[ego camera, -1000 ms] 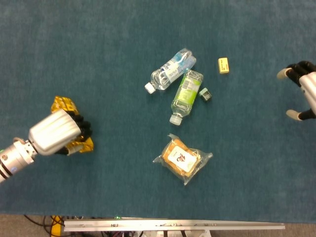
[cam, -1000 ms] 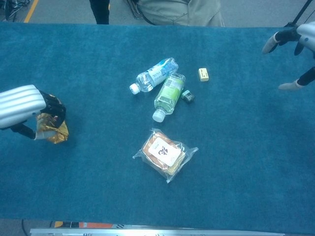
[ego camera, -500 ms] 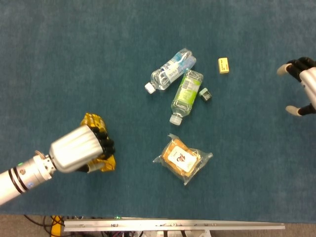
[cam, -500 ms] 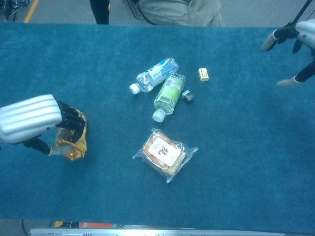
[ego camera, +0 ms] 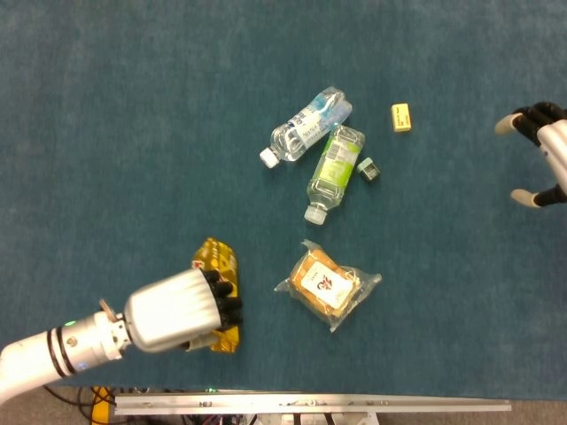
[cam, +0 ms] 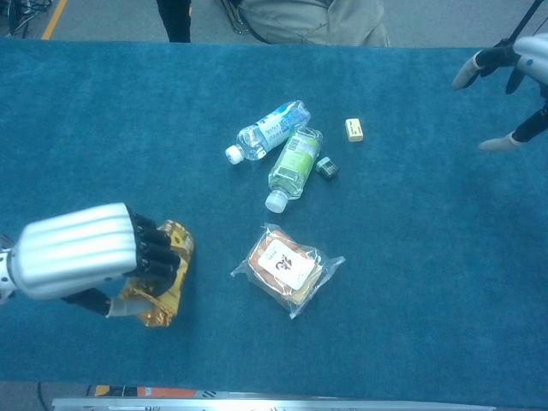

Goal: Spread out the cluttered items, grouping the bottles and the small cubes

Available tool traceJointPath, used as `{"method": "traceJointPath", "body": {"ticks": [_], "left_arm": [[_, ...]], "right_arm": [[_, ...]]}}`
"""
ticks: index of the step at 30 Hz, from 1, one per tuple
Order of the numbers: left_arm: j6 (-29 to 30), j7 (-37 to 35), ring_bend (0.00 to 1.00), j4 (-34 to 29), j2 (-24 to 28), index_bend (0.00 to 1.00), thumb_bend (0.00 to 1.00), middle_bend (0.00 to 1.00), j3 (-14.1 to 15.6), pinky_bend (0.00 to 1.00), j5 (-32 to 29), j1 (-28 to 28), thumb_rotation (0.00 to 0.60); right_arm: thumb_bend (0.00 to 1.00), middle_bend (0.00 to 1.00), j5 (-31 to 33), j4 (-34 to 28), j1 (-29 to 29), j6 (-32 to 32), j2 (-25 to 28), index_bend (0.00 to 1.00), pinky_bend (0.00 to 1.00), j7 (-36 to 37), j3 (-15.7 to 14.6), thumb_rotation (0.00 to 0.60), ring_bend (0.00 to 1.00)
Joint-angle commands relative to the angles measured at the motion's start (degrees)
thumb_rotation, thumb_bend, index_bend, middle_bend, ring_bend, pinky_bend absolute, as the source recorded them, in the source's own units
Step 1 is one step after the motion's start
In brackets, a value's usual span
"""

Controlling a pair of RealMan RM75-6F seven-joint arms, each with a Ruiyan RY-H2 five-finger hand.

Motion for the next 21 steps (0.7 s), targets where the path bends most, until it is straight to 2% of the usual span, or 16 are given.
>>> {"method": "traceJointPath", "body": {"ticks": [1,11,14,15,18,21], "left_arm": [[-1.4,0.7,0.49,-0.9,-0.8,0.56,0.34,0.54,-0.6,0.63,0.3,-0.7,0.6],[-5.5,-0.4,0.48,-0.6,-4.0,0.54,0.34,0.53,-2.3,0.63,-0.4,-2.9,0.6],[-7.8,-0.5,0.43,-0.3,-4.3,0.43,0.34,0.48,-2.5,0.61,-1.9,-3.5,0.6],[-8.5,-0.3,0.38,-0.6,-4.1,0.37,0.34,0.43,-2.5,0.58,-2.4,-3.6,0.6],[-10.0,0.5,0.24,-1.7,-3.1,0.2,0.34,0.27,-2.5,0.45,-3.8,-3.7,0.6],[-10.5,1.7,0.14,-2.3,-2.1,0.09,0.34,0.16,-2.6,0.35,-4.8,-3.4,0.6]], "right_arm": [[0.0,0.33,-0.5,0.5,-0.3,0.1,0.1,0.31,0.37,1.0,-0.2,0.6,0.23],[0.0,0.33,-1.8,2.6,-1.1,-0.4,0.3,0.31,0.37,4.0,-0.7,0.6,0.23],[0.0,0.33,-1.9,3.4,-1.1,-0.8,0.1,0.31,0.37,5.0,-0.8,0.6,0.23],[0.0,0.33,-2.0,3.5,-1.1,-0.9,0.0,0.31,0.37,5.2,-0.8,0.6,0.23],[0.0,0.33,-2.1,4.0,-1.1,-1.1,-0.2,0.31,0.37,5.6,-0.8,0.6,0.23],[0.0,0.33,-2.1,4.4,-0.9,-1.4,-0.5,0.31,0.37,5.6,-0.7,0.6,0.23]]}}
